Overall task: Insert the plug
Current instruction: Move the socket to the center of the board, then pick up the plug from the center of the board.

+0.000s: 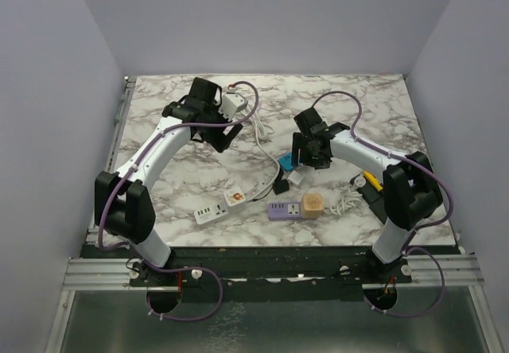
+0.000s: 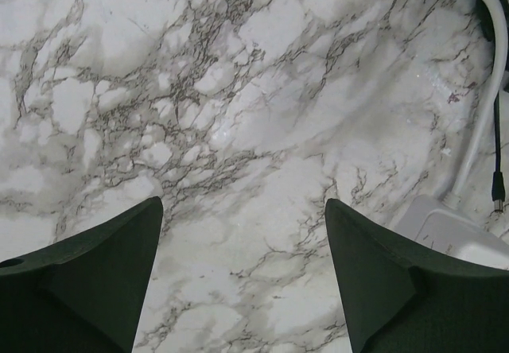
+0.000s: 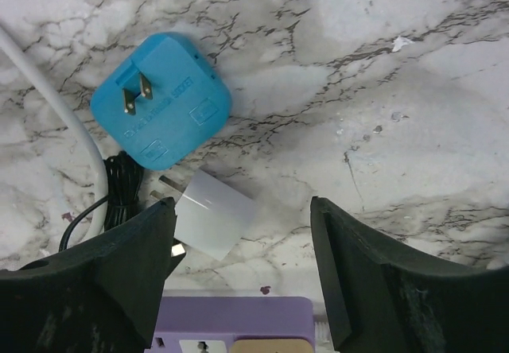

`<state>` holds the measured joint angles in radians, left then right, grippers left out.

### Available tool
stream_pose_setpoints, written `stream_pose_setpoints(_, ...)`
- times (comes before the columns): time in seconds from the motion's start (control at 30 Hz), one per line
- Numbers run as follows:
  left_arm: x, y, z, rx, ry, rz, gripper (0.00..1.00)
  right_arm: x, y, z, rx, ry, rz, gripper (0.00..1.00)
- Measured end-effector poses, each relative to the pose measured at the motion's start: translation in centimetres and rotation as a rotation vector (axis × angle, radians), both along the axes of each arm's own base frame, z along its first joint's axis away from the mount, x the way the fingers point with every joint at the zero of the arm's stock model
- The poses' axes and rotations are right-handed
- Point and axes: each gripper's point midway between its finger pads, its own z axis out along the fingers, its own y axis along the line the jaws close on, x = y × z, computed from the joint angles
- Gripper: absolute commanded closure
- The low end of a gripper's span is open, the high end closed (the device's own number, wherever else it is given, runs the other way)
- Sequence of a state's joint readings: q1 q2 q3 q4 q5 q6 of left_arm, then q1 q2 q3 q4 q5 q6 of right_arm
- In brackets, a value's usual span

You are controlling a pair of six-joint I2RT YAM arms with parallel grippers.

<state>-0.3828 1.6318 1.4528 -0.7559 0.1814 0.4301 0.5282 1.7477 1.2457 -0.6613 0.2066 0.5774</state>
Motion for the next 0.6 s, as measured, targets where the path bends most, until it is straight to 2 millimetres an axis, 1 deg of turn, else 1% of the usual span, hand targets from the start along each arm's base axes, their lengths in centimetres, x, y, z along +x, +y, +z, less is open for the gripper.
stream_pose_setpoints(0.07, -0.4, 1.3, -0.1, 0.002, 0.010, 0.023, 0.15, -0.3, 0.6, -0.3, 0.027, 0.013, 0.030, 0.26)
stream_pose_setpoints(0.17, -0.8, 2.4, 0.0, 0.000, 0.019, 0.043, 0.15, -0.6, 1.2, -0.6, 0.061, 0.021, 0.064, 0.24)
stream_pose_setpoints(0.23, -1.0, 2.8, 0.1, 0.002, 0.021, 0.048, 0.15, -1.0, 1.5, -1.0, 0.077, 0.034, 0.081, 0.24)
stream_pose_setpoints(0.4, -1.2, 2.8, -0.1, 0.003, 0.028, 0.047, 0.15, -2.1, 1.7, -2.3, 0.099, 0.075, 0.103, 0.24)
stream_pose_setpoints(0.6, -1.6, 2.9, -0.3, 0.004, 0.036, 0.046, 0.15, -1.9, 2.3, -3.1, 0.100, 0.077, 0.114, 0.24)
